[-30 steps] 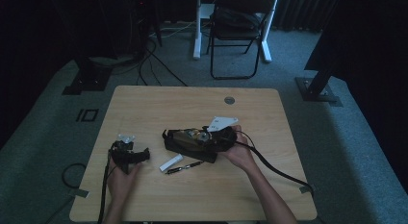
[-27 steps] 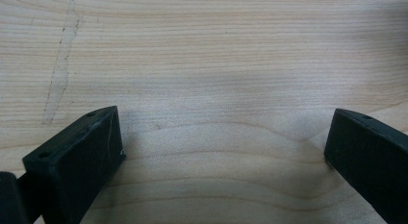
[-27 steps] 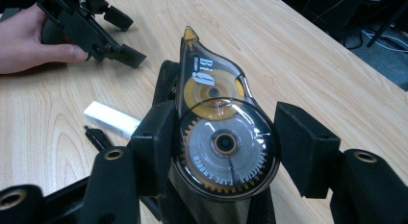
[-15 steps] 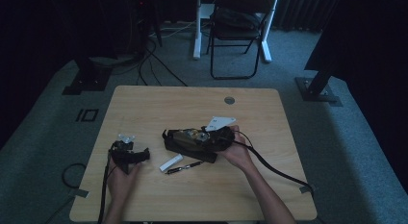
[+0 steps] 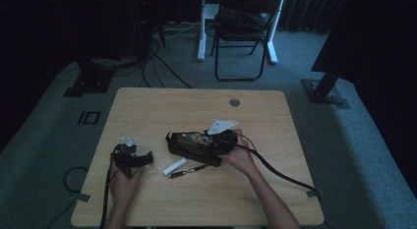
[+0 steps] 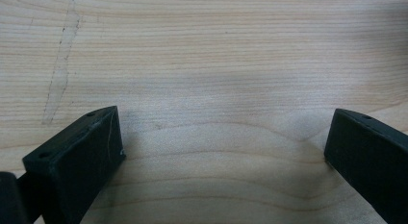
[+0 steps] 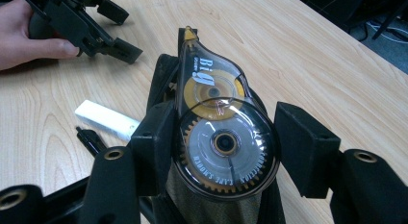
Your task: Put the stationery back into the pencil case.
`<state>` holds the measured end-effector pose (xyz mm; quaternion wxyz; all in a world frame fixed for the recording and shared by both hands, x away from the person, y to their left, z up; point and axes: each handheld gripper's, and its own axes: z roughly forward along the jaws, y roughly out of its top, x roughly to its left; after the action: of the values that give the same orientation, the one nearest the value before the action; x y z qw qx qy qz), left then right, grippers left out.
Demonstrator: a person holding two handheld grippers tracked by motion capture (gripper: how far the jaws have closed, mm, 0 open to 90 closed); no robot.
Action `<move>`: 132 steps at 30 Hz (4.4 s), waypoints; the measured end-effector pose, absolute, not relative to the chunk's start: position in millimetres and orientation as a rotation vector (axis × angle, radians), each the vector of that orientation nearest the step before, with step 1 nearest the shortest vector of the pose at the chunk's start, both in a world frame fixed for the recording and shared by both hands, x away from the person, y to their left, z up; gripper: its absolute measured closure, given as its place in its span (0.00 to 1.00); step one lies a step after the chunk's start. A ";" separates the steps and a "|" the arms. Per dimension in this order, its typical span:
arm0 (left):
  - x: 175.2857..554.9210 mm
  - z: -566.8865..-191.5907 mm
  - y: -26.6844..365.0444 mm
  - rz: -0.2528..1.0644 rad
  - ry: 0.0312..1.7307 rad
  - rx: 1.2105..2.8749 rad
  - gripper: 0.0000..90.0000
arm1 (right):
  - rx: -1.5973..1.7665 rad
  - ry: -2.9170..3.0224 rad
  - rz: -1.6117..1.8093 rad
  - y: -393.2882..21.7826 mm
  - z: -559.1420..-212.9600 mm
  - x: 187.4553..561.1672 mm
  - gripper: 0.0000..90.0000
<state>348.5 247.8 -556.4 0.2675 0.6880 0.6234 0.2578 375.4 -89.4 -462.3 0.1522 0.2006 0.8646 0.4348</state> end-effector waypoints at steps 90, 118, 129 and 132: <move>348.5 -556.6 247.7 0.697 1.683 1.854 0.00 | 0.616 2.585 1.104 -72.0 -500.7 390.1 0.46; 348.6 -556.7 247.4 0.697 1.682 1.849 0.00 | 0.576 2.514 1.164 -77.9 -483.3 380.8 0.46; 348.5 -556.6 247.6 0.696 1.681 1.855 0.00 | 0.516 2.478 1.220 -80.1 -472.3 367.9 0.55; 348.5 -556.6 247.6 0.696 1.681 1.856 0.00 | 0.506 2.477 1.236 -80.2 -470.8 365.0 0.57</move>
<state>348.5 247.6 -556.6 0.2681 0.6879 0.6232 0.2579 365.0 -80.2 -470.8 0.1631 0.1775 0.8685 0.4332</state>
